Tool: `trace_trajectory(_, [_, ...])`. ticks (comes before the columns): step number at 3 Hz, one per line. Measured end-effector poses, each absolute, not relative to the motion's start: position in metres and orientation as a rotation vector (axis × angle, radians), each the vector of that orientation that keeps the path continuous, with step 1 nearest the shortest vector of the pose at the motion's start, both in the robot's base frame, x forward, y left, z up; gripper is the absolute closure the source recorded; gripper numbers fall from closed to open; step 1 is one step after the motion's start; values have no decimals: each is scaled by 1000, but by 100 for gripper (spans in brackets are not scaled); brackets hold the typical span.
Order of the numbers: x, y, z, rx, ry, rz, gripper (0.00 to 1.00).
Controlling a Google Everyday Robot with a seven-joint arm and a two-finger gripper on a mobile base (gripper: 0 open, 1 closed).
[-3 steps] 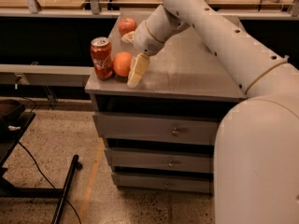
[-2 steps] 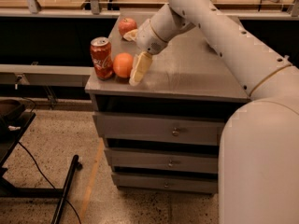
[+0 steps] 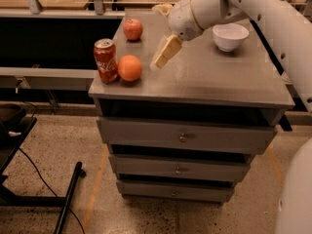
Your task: Move orange near coke can
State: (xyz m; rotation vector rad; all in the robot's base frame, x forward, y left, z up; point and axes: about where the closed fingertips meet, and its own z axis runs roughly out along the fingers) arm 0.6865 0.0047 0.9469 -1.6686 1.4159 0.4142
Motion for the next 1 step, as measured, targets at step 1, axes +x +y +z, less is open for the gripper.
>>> trace_trajectory(1, [687,5,947,-1669,1416,414,0])
